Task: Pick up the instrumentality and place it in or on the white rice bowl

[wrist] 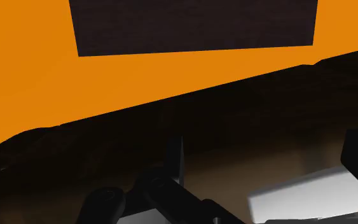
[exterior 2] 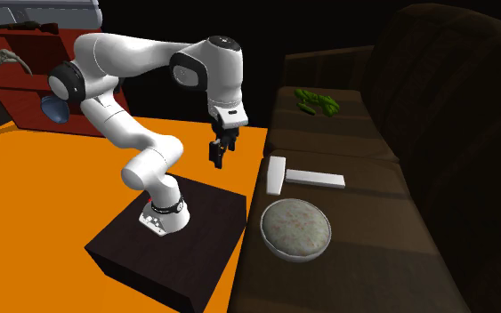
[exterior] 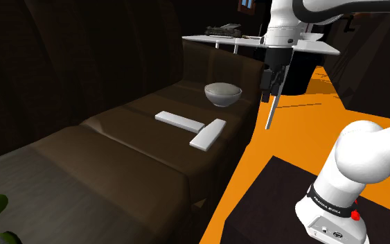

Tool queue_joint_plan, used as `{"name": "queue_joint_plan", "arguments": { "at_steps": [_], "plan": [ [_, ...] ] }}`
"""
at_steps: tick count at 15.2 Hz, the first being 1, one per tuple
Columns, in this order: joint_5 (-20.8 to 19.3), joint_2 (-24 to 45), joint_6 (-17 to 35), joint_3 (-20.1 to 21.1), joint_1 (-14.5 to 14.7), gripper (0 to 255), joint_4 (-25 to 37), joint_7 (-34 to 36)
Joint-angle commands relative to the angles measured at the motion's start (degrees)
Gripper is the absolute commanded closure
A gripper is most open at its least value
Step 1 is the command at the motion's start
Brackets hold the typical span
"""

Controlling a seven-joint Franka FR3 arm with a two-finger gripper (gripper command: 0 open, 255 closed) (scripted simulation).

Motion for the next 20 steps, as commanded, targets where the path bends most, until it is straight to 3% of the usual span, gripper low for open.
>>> {"name": "queue_joint_plan", "arguments": {
  "at_steps": [1, 10, 17, 20],
  "plan": [
    [0.0, 0.0, 0.0, 0.0, 0.0, 0, 0.0, 0.0],
    [12.7, 7.3, 13.7, 18.9, -10.7, 0, -1.5, 45.9],
    [14.2, 19.6, 25.0, 32.6, -22.7, 0, 3.7, 80.7],
    [14.4, 20.4, 27.5, 33.4, -22.7, 0, 1.9, 80.7]
  ]
}}
